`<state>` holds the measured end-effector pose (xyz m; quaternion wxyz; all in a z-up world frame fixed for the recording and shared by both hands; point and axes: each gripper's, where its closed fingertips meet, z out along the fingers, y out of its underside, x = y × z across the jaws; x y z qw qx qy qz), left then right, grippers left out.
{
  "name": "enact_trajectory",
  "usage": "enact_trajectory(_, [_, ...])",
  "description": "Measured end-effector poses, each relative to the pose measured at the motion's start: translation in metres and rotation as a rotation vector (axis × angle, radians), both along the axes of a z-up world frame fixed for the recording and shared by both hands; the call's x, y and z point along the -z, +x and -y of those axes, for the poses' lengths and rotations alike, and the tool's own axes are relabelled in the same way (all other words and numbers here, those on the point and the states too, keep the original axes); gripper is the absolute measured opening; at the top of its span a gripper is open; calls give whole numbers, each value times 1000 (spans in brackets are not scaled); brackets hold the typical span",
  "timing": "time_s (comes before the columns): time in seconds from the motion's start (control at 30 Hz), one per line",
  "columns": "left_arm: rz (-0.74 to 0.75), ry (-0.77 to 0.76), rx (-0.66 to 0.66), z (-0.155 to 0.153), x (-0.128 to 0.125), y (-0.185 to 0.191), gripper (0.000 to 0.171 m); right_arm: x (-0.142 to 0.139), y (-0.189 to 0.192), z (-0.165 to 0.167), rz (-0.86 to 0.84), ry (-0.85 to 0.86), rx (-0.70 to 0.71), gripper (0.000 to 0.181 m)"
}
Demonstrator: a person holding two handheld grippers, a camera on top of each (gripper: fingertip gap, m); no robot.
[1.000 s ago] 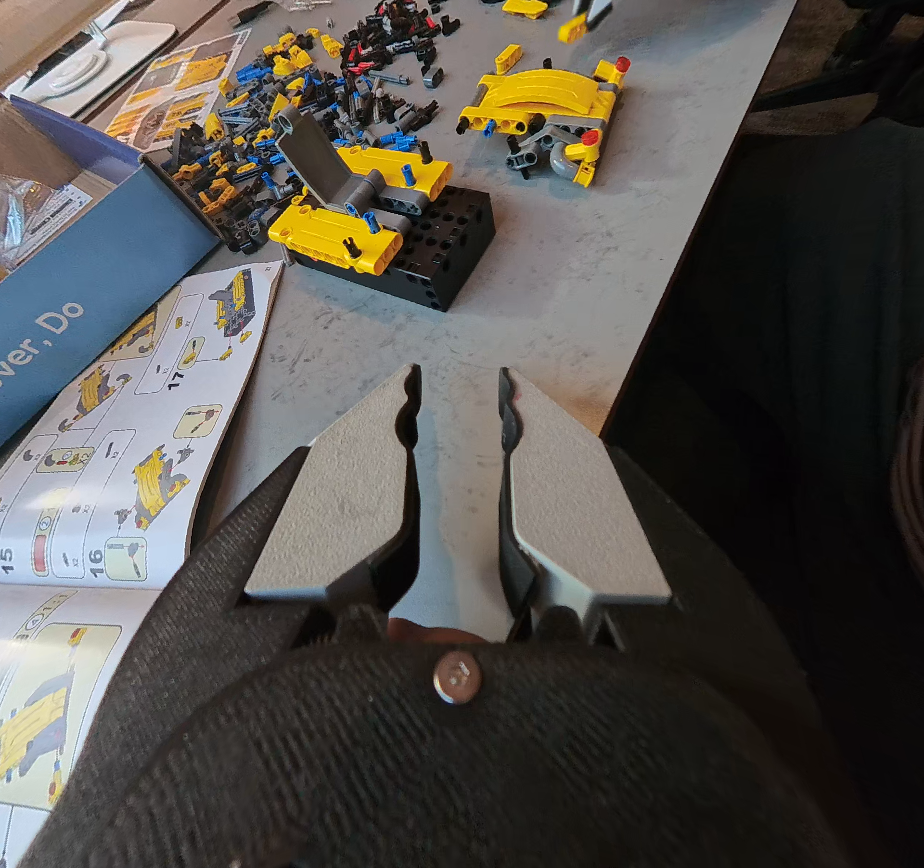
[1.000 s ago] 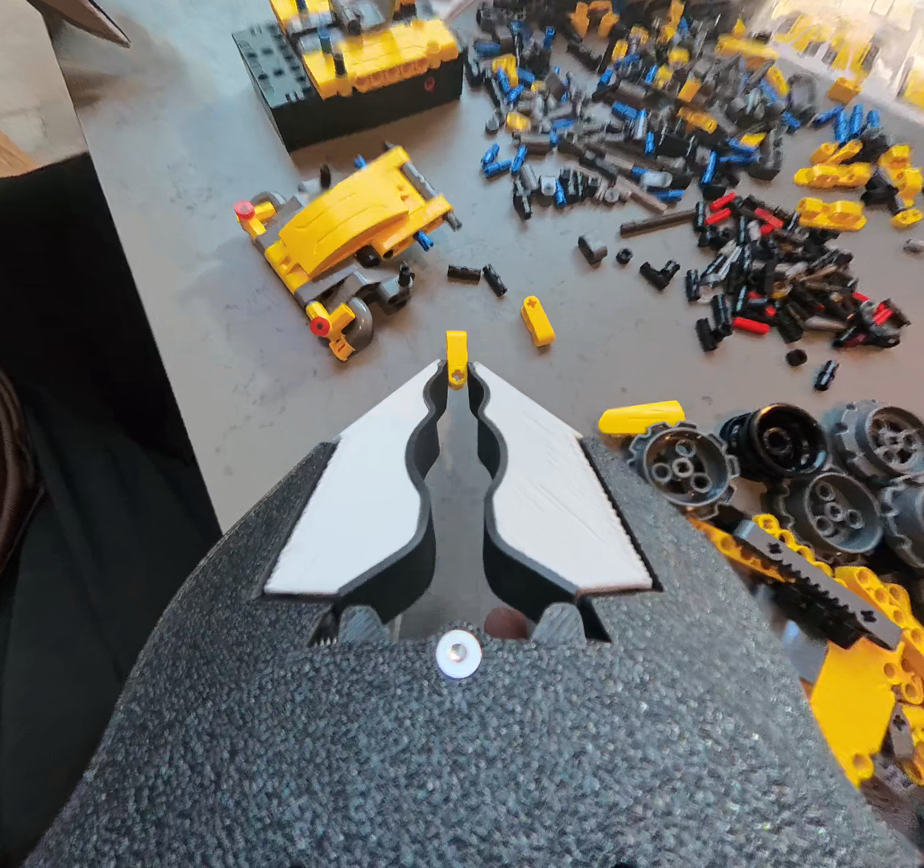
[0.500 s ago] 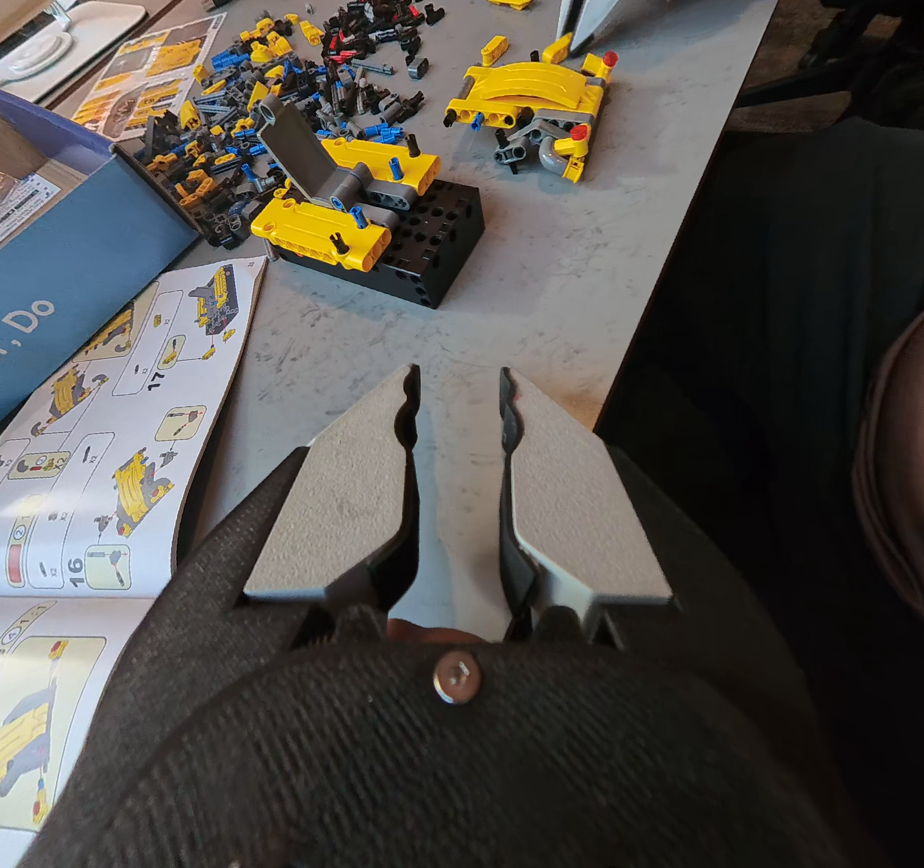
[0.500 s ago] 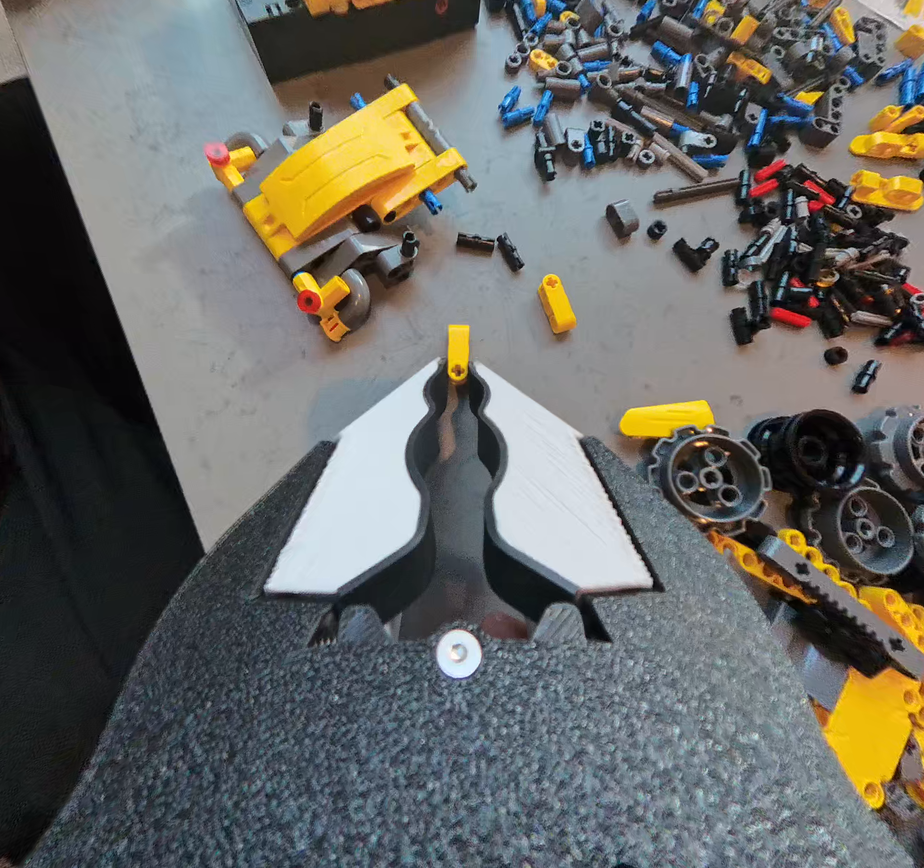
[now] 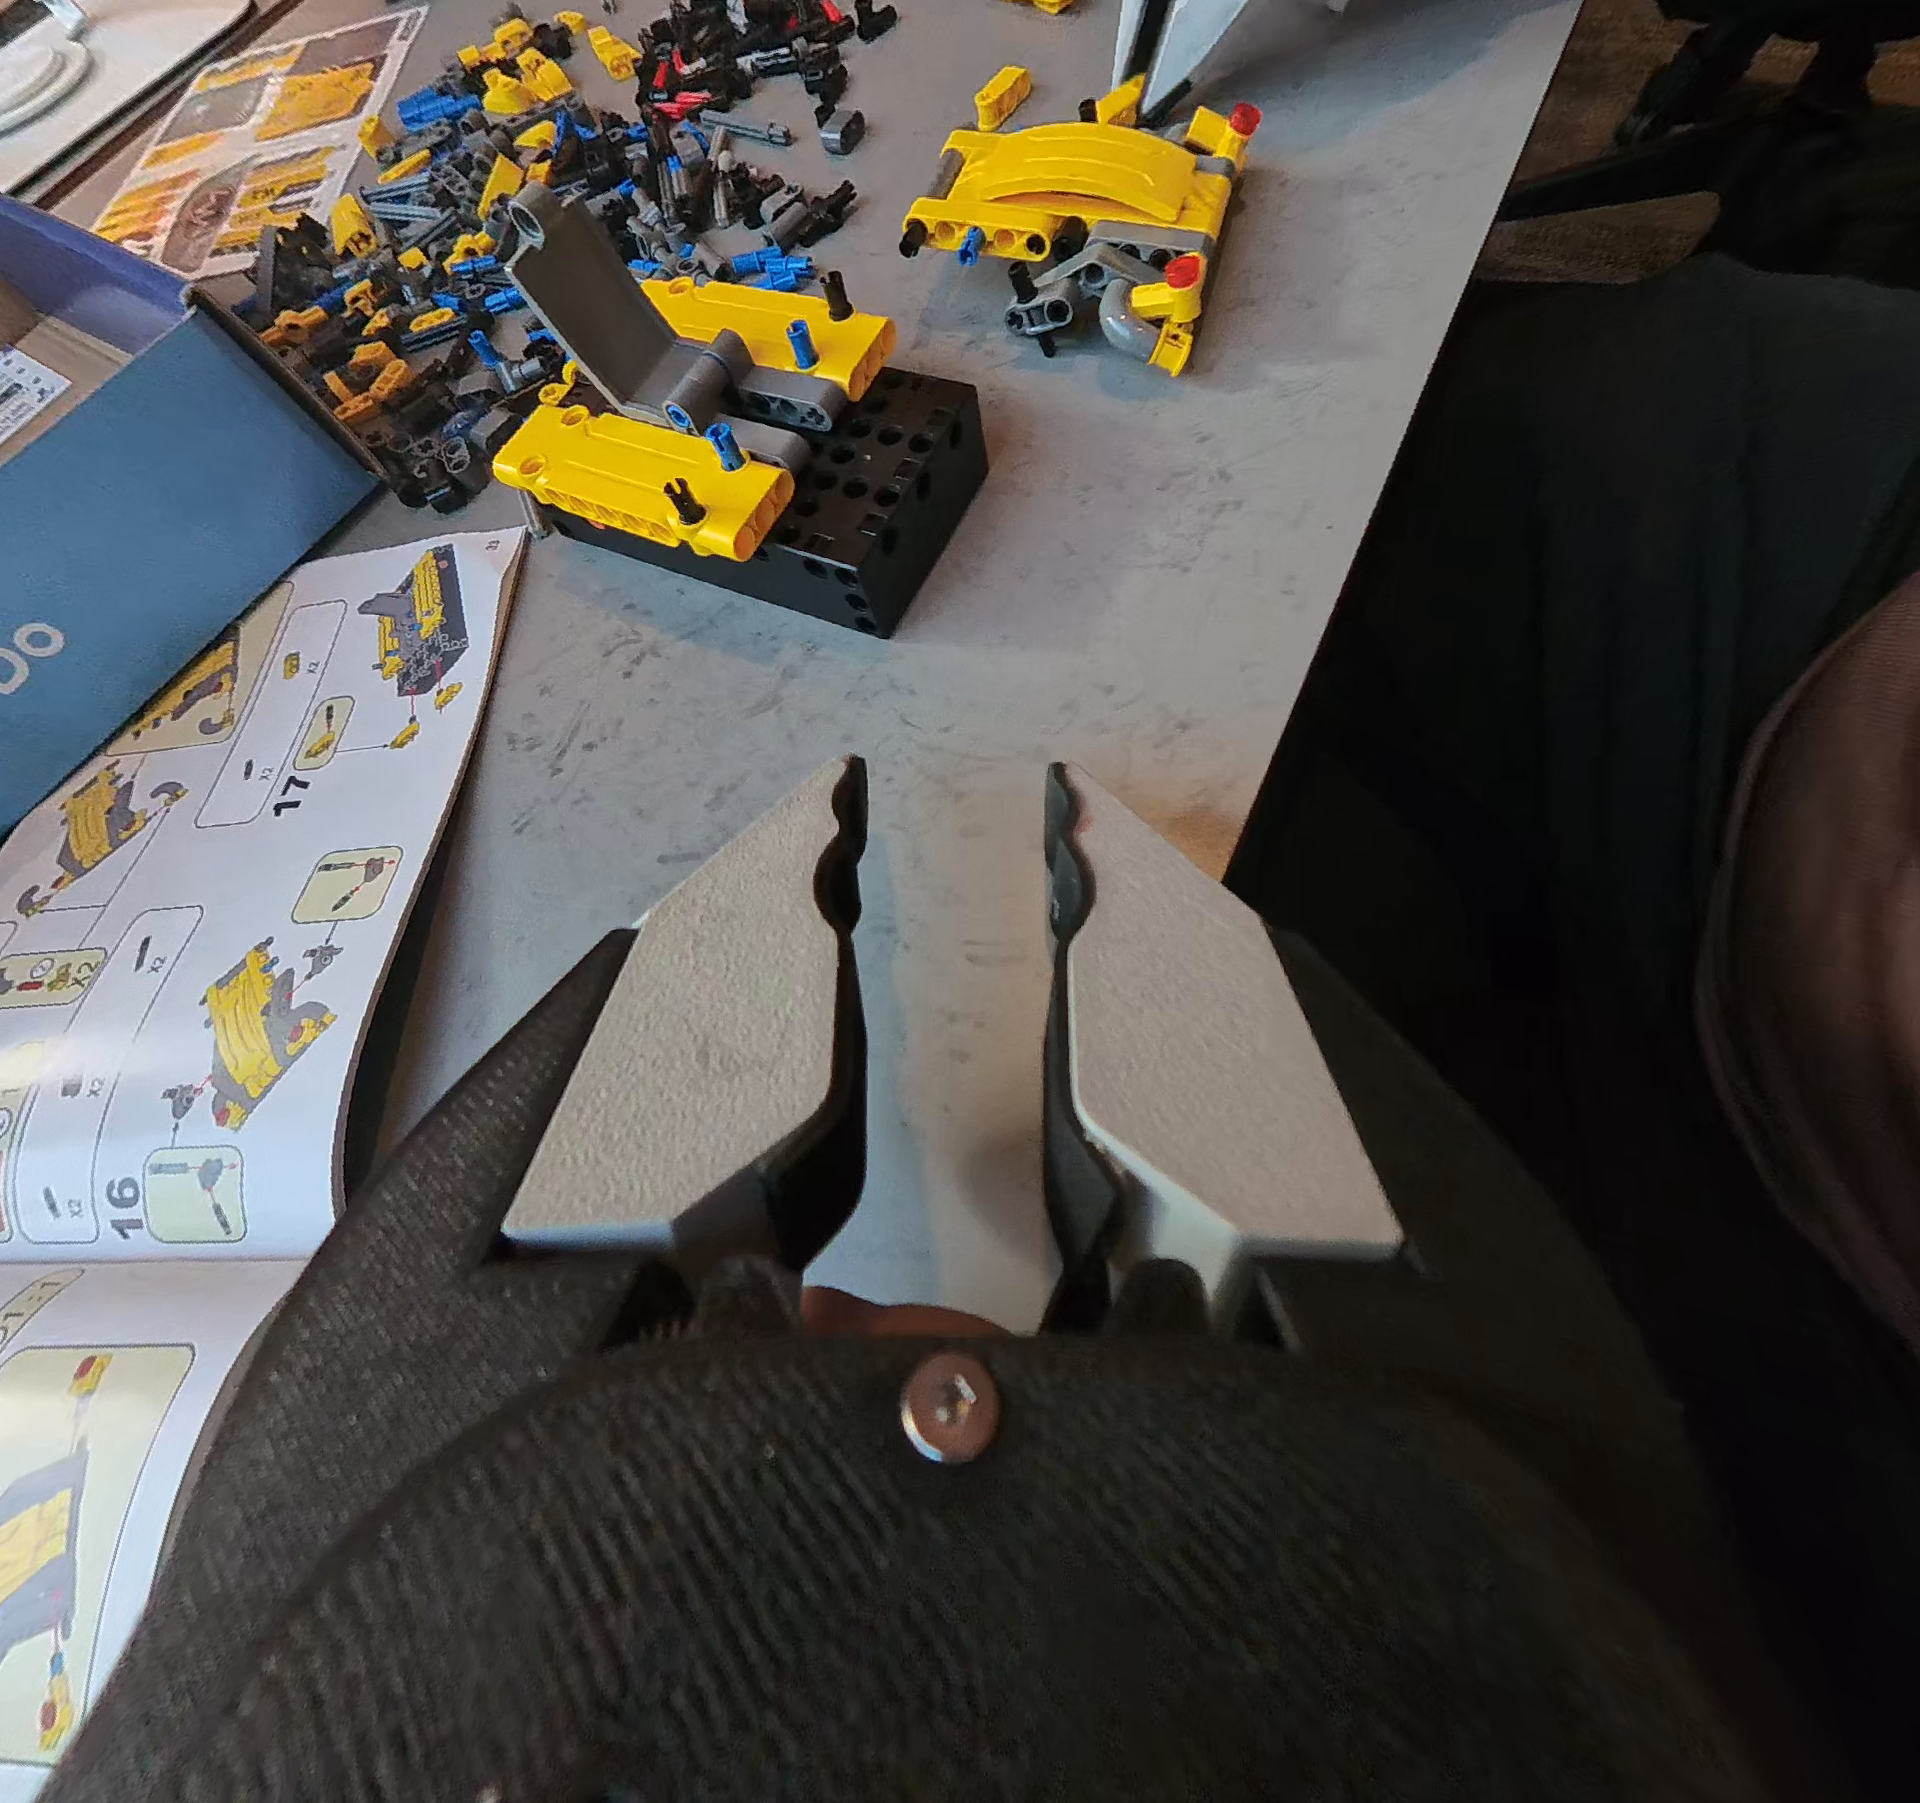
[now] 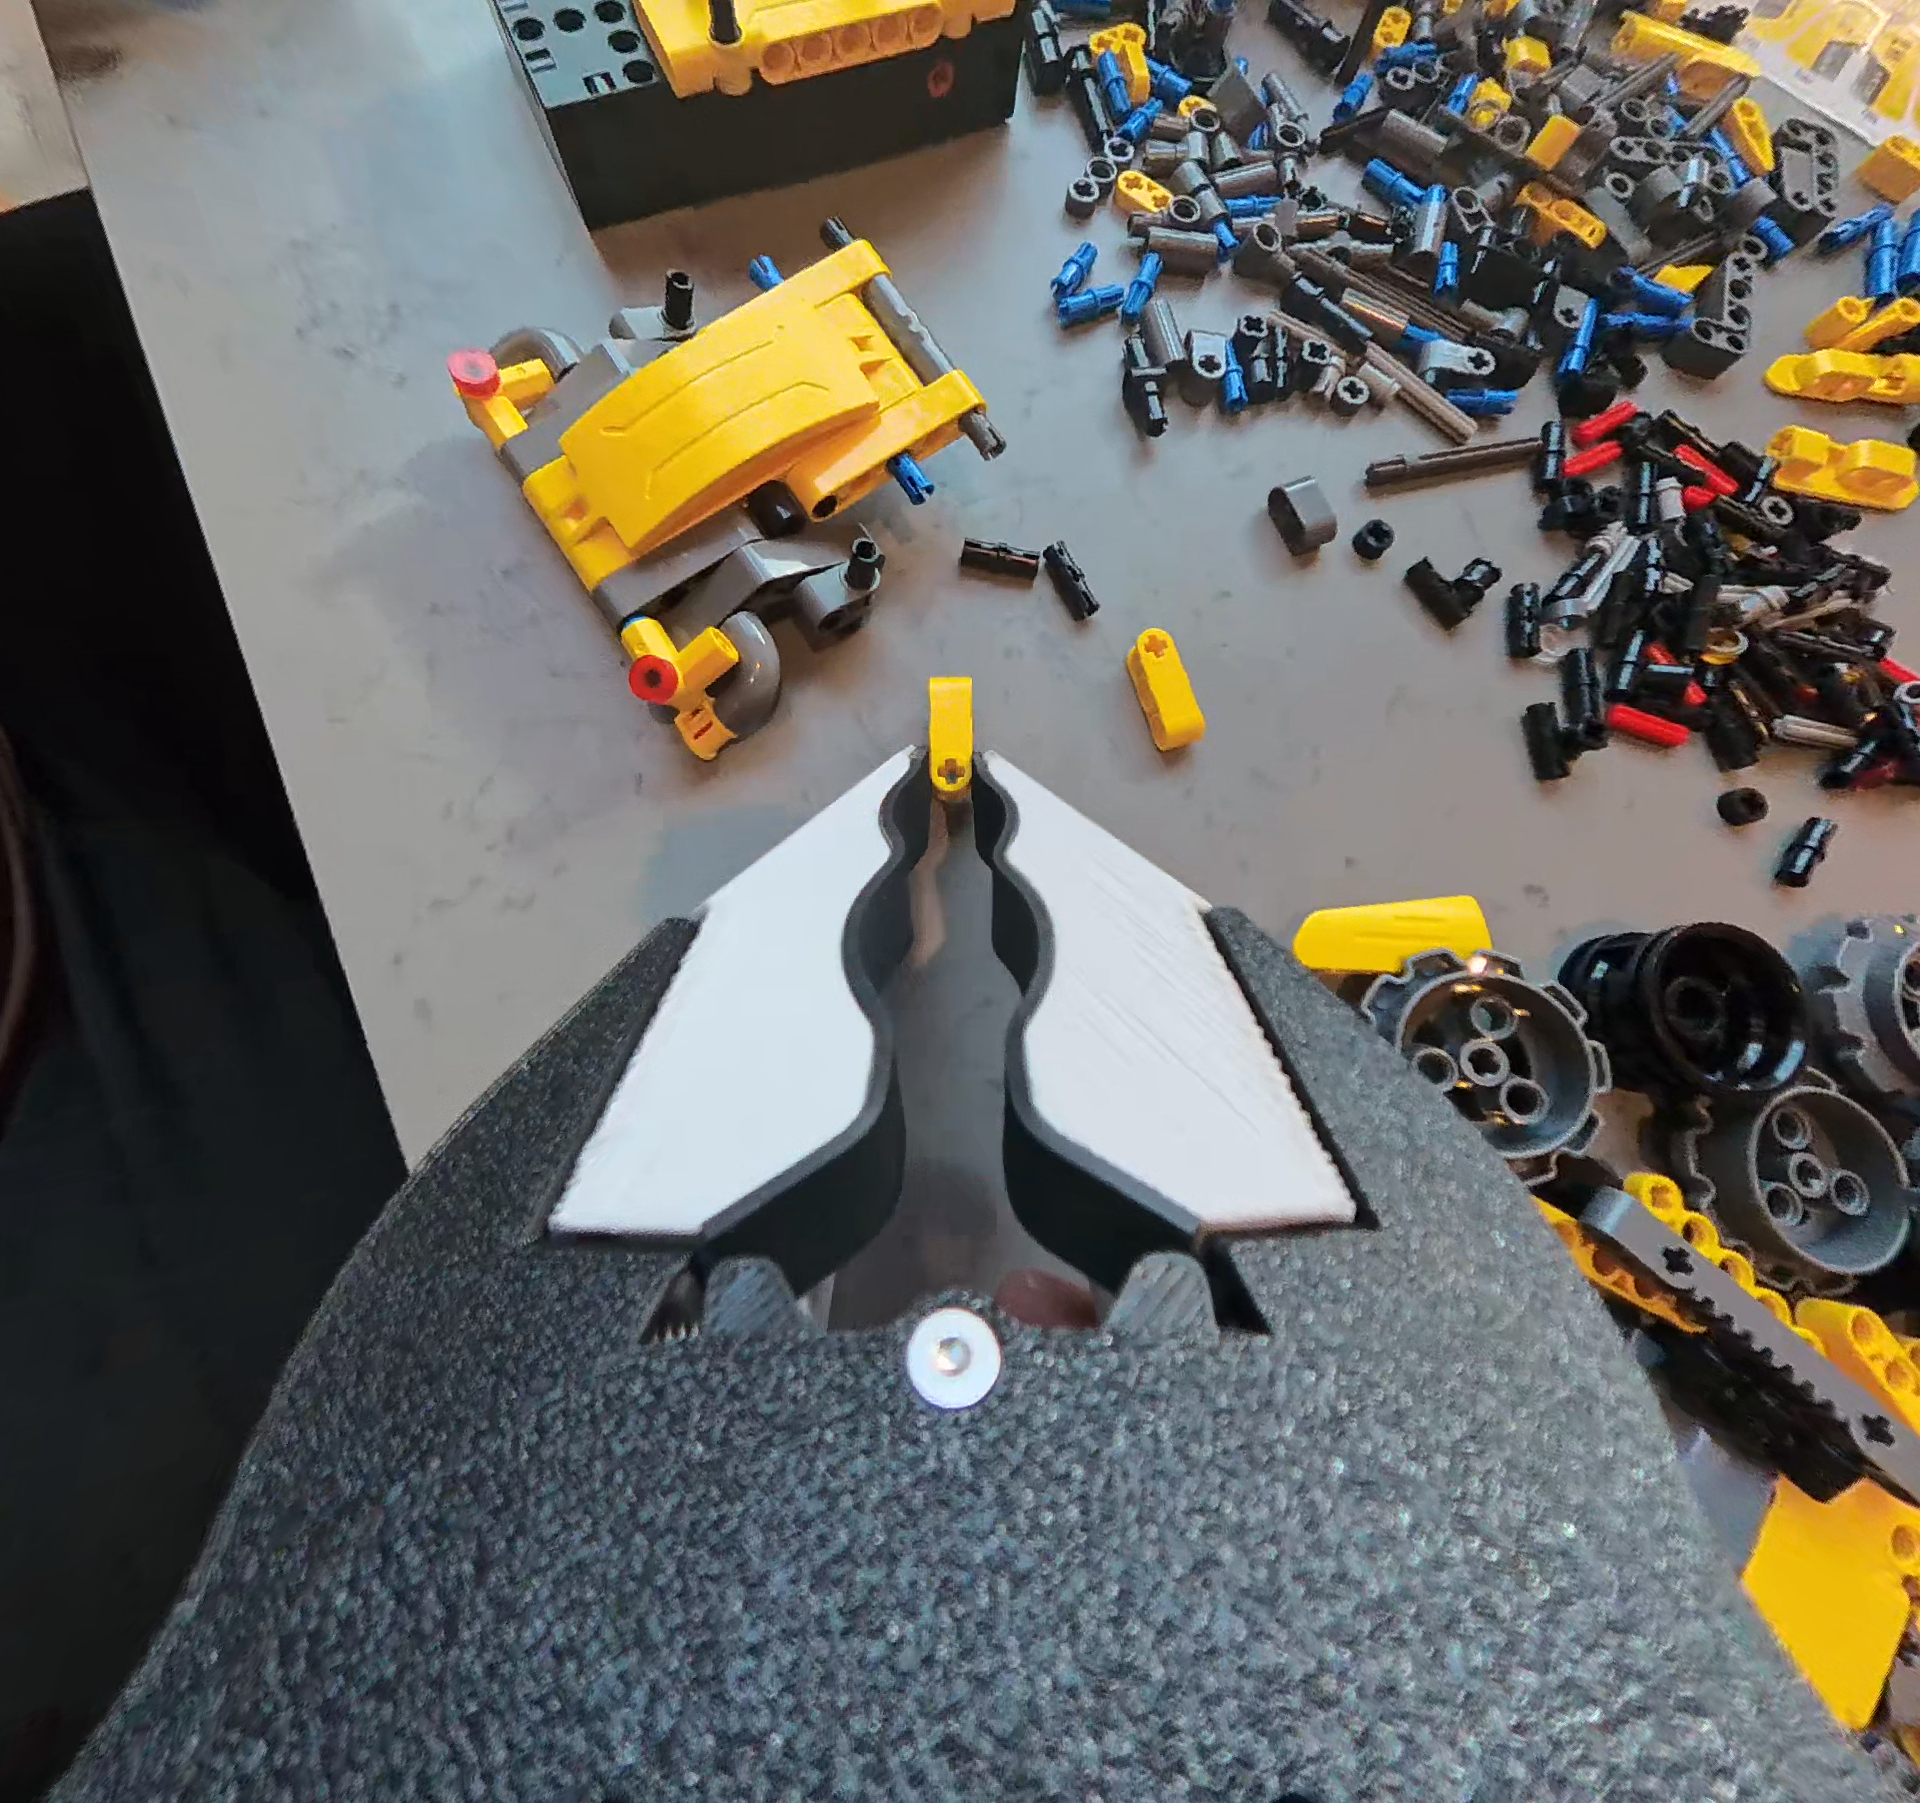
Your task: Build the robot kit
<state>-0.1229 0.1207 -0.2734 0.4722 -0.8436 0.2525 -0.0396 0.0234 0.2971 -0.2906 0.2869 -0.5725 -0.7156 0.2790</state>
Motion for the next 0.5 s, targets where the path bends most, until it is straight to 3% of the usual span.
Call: enact_trajectory(0.5, [-14, -4, -7, 0, 2, -1, 32, -4, 0, 1, -30, 1, -3, 4])
